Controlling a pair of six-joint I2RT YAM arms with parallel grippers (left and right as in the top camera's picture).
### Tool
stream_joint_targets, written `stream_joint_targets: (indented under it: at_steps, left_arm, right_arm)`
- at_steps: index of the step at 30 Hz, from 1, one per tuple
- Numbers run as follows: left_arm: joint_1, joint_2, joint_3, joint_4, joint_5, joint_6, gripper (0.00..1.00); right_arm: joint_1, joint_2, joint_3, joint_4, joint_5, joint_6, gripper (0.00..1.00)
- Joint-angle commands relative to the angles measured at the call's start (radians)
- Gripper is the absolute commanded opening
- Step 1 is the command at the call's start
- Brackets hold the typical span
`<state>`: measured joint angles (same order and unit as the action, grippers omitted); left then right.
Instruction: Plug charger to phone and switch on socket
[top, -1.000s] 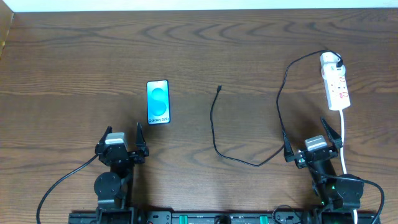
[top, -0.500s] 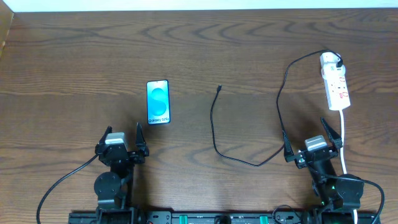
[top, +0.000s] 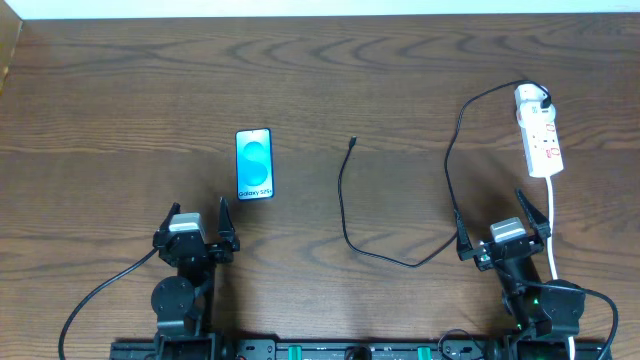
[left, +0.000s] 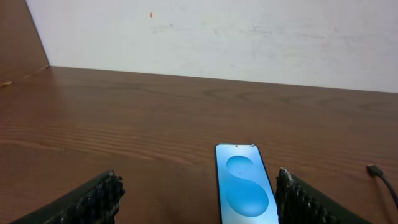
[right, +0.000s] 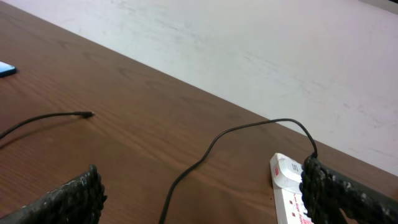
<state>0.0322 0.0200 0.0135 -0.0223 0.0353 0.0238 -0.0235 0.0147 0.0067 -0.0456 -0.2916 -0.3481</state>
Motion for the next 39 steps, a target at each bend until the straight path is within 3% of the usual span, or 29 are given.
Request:
stream_joint_targets:
  at_steps: [1, 39]
  left_arm:
    - [0.003, 0.004, -0.01, -0.048, -0.021, 0.009, 0.8]
    - [0.003, 0.005, -0.007, -0.045, 0.028, -0.066, 0.81]
  right_arm:
    - [0.007, -0.003, -0.001, -0.005, -0.002, 0.007, 0.99]
    - [0.007, -0.003, -0.001, -0.005, -0.002, 0.007, 0.99]
